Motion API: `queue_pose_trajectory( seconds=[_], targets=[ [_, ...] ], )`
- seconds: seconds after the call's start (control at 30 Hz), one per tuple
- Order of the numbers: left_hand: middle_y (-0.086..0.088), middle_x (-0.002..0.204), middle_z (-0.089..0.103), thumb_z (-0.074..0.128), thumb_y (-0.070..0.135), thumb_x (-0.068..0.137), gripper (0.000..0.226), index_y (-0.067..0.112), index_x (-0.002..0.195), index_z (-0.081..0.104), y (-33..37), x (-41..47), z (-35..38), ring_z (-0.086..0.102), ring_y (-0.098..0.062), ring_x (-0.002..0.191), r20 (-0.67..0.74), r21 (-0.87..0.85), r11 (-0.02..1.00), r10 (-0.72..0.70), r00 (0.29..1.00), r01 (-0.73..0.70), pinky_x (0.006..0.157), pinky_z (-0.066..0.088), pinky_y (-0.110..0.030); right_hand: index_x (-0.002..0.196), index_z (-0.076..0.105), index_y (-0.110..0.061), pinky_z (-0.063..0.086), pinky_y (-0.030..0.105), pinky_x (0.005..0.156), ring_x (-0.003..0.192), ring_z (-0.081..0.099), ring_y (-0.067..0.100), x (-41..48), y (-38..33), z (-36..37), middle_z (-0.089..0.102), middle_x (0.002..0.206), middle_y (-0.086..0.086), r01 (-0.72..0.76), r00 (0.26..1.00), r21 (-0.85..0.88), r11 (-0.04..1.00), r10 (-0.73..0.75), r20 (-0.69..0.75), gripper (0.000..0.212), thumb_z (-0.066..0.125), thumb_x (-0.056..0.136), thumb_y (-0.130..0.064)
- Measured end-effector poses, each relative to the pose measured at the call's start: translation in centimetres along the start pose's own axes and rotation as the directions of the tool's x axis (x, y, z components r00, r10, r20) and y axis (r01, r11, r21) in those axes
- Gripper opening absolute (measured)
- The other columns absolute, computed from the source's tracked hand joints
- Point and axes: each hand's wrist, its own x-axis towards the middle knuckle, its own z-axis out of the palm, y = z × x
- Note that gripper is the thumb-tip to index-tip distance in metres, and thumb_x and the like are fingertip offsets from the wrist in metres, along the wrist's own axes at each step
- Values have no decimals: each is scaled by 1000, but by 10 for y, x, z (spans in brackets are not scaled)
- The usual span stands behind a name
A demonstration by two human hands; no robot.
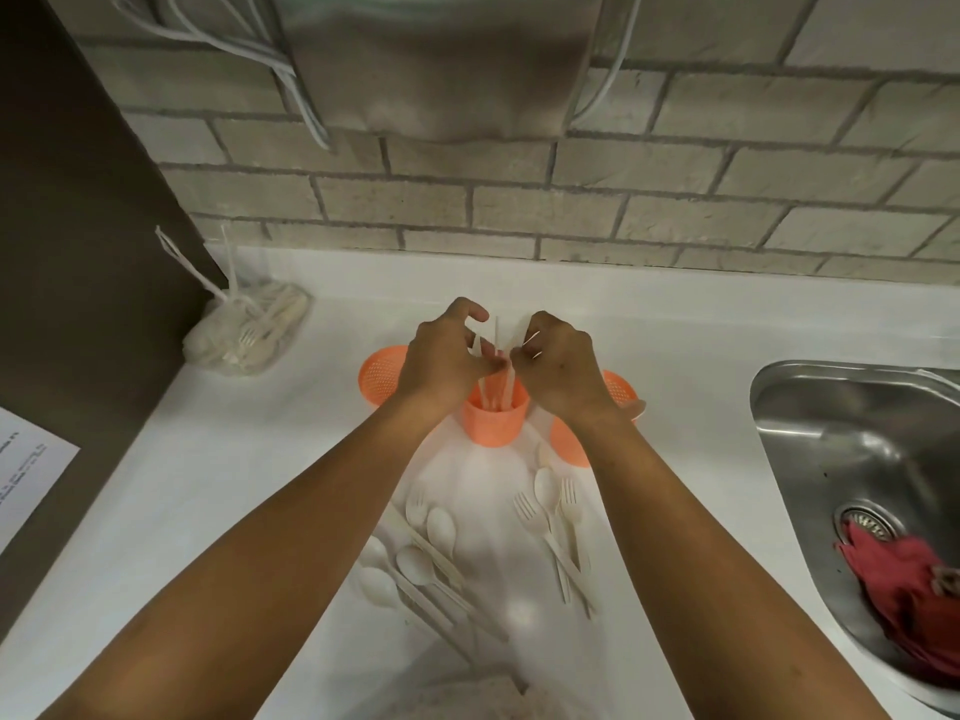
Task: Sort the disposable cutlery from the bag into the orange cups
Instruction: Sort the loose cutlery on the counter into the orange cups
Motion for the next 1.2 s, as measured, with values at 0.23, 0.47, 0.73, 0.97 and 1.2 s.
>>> queue_pose_trajectory(
  seconds=[0.23,0.47,0.73,0.97,1.2],
  targets=[
    [7,105,73,83,31,85,47,30,125,58,6,-9,-10,71,-14,86,-32,71,997,27,999,-24,80,62,-37,107,63,-8,38,5,53,66,54,0,-1,2,-3,65,83,3,-13,1000,-1,1000,13,-27,17,59,91,-5],
    [8,113,72,81,31,86,42,25,123,62,8,-44,-23,68,-14,94,-175,6,990,142,974,-143,86,56,-29,104,64,-10,37,7,59,72,55,3,-23,-8,-11,62,89,0,14,995,15,1000,-13,-94,18,56,90,-4],
    [13,94,71,79,20,87,23,25,108,69,-12,-112,-30,66,-7,75,-143,-130,987,77,987,-95,77,59,-27,90,63,-10,36,7,63,63,55,7,-76,9,-10,57,65,-9,-4,1000,-48,999,4,-10,14,53,88,-1],
    [14,90,72,77,27,91,11,30,99,71,-60,-154,-19,67,-1,66,-49,18,997,-71,996,72,69,53,-20,119,64,-14,53,37,86,102,59,29,-121,59,17,56,113,8,-32,965,-352,936,121,233,28,66,92,-23],
    [-10,135,58,69,30,96,39,19,133,64,-115,-158,-14,62,-31,118,-31,407,891,-209,977,203,101,52,-39,131,57,-16,57,46,86,113,49,32,-158,80,28,43,126,9,13,940,-521,853,168,298,39,62,93,-20]
  ],
)
